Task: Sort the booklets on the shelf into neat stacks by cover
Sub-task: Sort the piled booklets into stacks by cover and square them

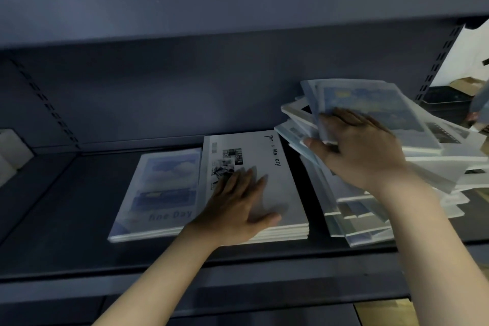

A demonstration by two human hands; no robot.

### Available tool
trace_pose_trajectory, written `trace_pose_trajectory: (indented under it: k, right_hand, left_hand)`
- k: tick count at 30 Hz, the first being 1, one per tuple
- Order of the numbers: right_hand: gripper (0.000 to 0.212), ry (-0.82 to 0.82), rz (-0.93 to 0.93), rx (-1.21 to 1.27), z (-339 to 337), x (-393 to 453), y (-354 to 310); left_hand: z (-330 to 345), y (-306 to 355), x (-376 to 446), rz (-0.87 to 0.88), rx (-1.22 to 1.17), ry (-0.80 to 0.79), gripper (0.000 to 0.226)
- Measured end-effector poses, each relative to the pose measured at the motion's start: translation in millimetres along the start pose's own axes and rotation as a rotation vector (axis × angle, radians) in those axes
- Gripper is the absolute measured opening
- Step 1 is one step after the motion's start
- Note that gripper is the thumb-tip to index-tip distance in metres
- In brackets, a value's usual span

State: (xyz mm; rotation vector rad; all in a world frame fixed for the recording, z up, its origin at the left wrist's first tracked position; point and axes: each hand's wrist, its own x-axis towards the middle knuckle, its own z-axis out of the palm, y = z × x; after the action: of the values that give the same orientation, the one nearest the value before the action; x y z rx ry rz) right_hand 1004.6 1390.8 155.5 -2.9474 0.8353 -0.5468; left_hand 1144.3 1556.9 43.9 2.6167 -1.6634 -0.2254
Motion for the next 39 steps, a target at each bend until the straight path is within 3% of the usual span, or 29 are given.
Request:
trace_pose_trajectory:
  k: [4, 8, 12, 15, 17, 20, 22, 26, 31, 39]
  right_hand:
    - [0.065, -0.059, -0.036, -0.059, -4, -3, -1]
    - [0.045, -0.005, 0.006, -0.09, -6, -9, -14]
    - [0.043, 0.091, 0.024, -0.111, -6, -15, -33]
    - [0.037, 0.276, 0.033, -0.059, 5, -18, -53]
    - [0.028, 0.385, -0.027, -0.005, 6, -21, -70]
    - [0.042, 0.389, -0.123, 0.096, 9, -29, -95]
    - [0.046, 0.336, -0.176, 0.15, 16, -37, -107]
    - [0.044, 0.257, -0.234, 0.148, 32, -47, -120]
    - [0.038, 0.203, -0.263, 0.135, 42, -50, -131]
    - [0.08, -0.008, -0.358, 0.134, 61, -55, -123]
  left_hand:
    - [0, 1, -1, 0.008, -0.043, 0.029, 0.078]
    - [-10, 7, -3, -0.075, -0.175, 0.09, 0.068]
    - [-31, 13, 0, -0.063, -0.122, 0.326, 0.064]
    - [-52, 19, 1, -0.09, -0.552, 0.449, 0.04]
    - [-67, 22, 5, -0.212, -0.994, 0.422, 0.047]
    - [-83, 12, 10, -0.382, -1.448, 0.306, 0.051]
    - [-85, -2, 10, -0.391, -1.617, 0.228, 0.057]
    - [-78, -19, -1, -0.329, -1.589, 0.137, 0.068]
    - [-77, -21, -9, -0.352, -1.587, 0.241, 0.031]
    - [-72, -73, -29, -0.511, -1.502, 0.499, 0.025]
